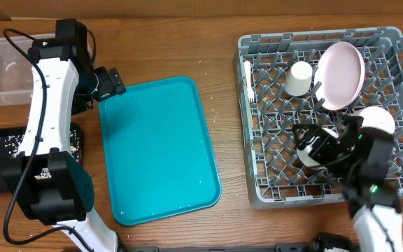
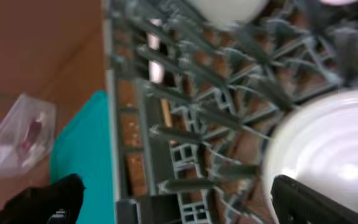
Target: Sort waste into correct bins and load items into the dishwasher rack
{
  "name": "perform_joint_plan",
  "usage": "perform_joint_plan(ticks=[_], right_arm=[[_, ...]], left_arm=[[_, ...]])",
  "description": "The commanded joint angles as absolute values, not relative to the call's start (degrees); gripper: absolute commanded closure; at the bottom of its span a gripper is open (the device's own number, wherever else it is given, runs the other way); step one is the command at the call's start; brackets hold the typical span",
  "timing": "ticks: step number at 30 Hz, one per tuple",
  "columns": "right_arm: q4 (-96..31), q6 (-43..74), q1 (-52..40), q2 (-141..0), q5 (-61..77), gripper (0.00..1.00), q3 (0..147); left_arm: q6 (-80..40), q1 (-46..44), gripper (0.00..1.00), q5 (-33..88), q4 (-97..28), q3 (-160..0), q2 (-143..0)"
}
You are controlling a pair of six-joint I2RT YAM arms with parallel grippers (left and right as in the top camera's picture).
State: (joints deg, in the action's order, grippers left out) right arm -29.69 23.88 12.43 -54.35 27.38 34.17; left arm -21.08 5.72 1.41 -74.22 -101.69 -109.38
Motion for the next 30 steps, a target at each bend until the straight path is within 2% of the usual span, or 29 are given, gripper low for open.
perform_joint_plan(ticks=[1,8,16,30], right_arm=[[-15.22,23.57,6.83,-43.62,29.61,0.00,24.29],[-4.49,18.92,3.79,-36.84,27.90,0.00,17.04],[-4.32,10.98,3.70,-27.22,26.24,0.00,12.82],[-3.20,10.37,3.70,-9.10,23.86,0.00,3.97]], left_arm=[[-21.89,5.61,0.00,1.06,-74.28,-102.76,-108.31],[-21.89,5.61,0.00,1.06,-74.30,-102.76,-108.31],[-21.87,5.61,0.00,1.06,-74.30,-102.76,-108.31],[-21.87,5.61,0.00,1.06,-74.30,-102.76,-108.31]])
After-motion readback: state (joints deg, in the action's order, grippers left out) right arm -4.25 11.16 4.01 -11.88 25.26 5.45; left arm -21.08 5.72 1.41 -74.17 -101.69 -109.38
